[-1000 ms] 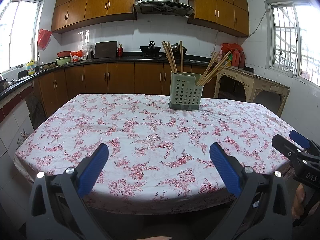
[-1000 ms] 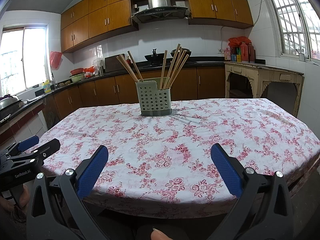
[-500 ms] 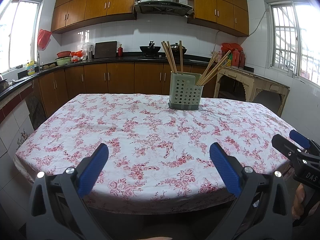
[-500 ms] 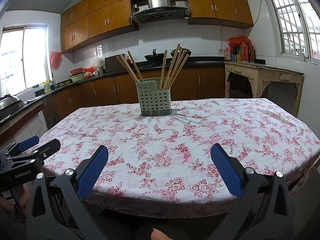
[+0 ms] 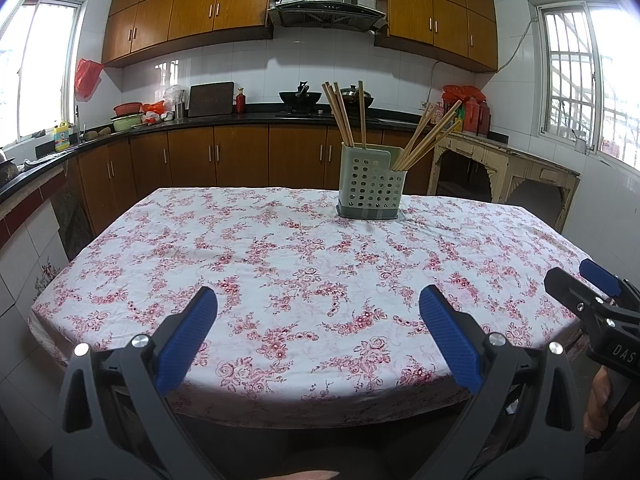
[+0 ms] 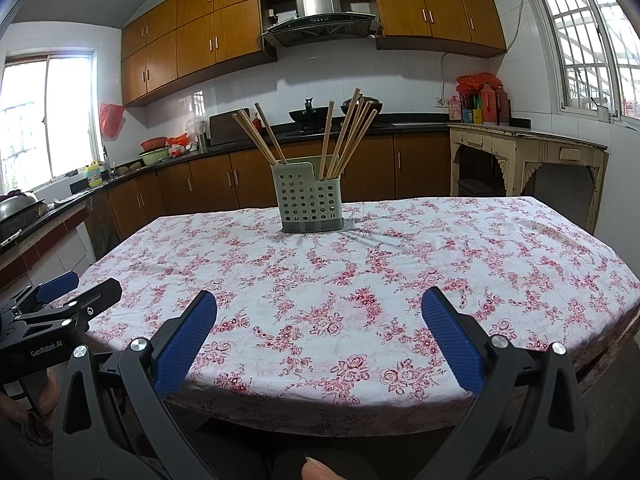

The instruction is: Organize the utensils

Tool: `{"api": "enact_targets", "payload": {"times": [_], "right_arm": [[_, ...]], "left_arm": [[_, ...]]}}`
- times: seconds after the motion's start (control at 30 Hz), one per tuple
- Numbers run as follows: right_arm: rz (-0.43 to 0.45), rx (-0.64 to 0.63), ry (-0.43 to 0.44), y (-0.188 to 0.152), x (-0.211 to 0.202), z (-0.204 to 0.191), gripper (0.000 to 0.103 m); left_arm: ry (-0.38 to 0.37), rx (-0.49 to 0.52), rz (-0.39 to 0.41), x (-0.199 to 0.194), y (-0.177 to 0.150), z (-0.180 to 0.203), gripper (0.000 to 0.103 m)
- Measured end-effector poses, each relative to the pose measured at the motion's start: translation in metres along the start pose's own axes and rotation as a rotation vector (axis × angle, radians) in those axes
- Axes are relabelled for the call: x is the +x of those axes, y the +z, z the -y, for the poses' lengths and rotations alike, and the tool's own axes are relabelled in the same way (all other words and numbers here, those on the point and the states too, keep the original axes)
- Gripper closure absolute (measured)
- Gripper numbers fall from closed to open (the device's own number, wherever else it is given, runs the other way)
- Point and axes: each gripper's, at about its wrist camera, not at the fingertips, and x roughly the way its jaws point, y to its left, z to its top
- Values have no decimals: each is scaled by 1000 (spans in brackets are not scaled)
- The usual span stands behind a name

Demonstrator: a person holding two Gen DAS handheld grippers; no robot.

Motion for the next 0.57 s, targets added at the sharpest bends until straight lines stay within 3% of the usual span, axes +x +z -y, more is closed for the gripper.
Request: {"api": "enact_targets", "payload": {"times": [0.57], "right_arm": [[0, 1, 0, 0, 0, 0, 2]], "left_arm": [[4, -2, 0, -1, 0, -2, 4]]}}
